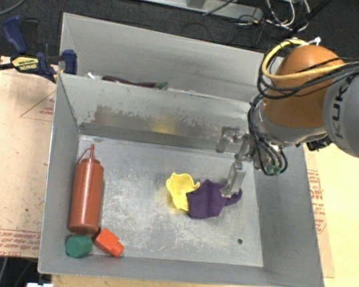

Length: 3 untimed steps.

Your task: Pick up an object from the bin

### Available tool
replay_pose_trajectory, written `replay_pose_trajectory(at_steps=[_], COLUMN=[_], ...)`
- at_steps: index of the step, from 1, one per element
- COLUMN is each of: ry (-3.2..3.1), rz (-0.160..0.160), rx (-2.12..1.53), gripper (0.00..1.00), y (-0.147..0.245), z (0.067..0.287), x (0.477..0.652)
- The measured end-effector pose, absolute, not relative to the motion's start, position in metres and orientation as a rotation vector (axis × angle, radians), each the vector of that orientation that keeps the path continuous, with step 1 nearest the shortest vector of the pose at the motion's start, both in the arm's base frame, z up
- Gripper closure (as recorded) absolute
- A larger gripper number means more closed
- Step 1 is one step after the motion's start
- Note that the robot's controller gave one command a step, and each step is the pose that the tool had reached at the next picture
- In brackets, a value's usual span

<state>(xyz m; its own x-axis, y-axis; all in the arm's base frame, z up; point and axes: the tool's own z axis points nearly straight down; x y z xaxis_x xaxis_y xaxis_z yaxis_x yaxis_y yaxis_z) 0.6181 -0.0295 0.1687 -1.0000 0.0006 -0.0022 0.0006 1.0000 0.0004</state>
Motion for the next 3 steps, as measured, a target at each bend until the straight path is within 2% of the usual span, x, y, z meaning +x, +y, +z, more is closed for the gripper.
replay_pose_trajectory(at_steps=[1,2,3], ry=[3.115,3.082,3.061], rz=[0.001,0.003,0.001], rx=[-0.359,-0.628,-0.669], gripper=[0.0,0.0,0.0], y=[-0.038,-0.044,-0.043], z=[0.136,0.116,0.126], x=[0.601,0.585,0.586])
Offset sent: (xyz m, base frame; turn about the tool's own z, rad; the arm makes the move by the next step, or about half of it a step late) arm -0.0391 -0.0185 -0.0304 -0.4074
